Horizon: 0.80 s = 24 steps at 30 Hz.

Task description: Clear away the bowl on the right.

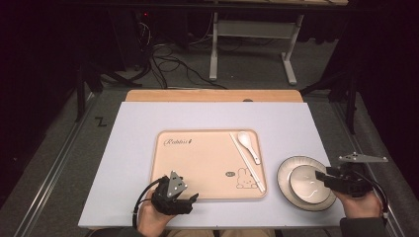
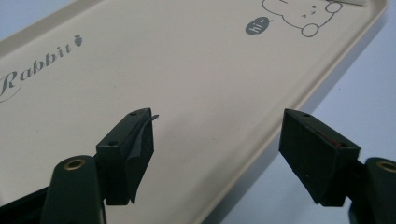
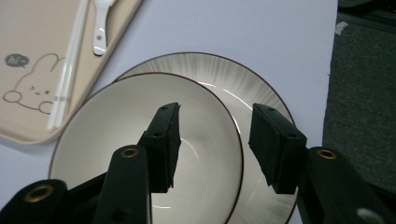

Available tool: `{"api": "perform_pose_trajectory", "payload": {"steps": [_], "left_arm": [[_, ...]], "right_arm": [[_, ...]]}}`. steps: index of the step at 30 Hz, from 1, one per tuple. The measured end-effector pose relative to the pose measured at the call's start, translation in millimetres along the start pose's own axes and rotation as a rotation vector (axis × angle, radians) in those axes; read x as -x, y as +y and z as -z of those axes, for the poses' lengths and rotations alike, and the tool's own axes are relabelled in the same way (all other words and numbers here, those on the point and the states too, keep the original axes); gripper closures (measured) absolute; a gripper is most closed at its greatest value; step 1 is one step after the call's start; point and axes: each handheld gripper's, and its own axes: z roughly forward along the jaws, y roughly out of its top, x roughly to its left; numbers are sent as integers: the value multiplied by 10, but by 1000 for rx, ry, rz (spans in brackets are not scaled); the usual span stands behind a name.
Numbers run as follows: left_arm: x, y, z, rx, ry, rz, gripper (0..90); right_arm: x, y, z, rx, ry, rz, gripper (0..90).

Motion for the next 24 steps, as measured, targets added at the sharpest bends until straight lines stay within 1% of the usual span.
{"api": "perform_pose_trajectory", "payload": {"steps": [2, 3, 4, 5, 7, 12, 13, 18, 19, 21, 24], "left_arm": [[10, -1, 10, 0, 3, -4, 269], [10, -1, 11, 0, 3, -4, 269], [7, -1, 10, 1, 3, -2, 269], [3, 0, 8, 0, 2, -1, 269], [-1, -2, 1, -1, 1, 2, 269], [3, -3, 4, -1, 3, 1, 269], [3, -5, 7, 1, 1, 0, 269], [9, -9, 11, 2, 0, 0, 269], [12, -10, 11, 0, 1, -1, 268], [17, -12, 12, -2, 2, -3, 269], [14, -15, 13, -3, 4, 3, 268]], "right_arm": [[14, -6, -19, -11, -2, -6, 535], [30, -14, -47, -18, 1, -12, 535], [57, -31, -115, -39, 8, -24, 541], [57, -31, -115, -39, 8, -24, 541], [70, -44, -172, -55, 12, -32, 550], [87, -60, -292, -86, 36, -36, 602], [86, -65, -336, -95, 42, -35, 630], [86, -74, -396, -116, 47, -34, 670], [101, -74, -407, -120, 60, -42, 687], [110, -70, -408, -124, 66, -42, 696], [107, -58, -422, -142, 77, -33, 726]]}}
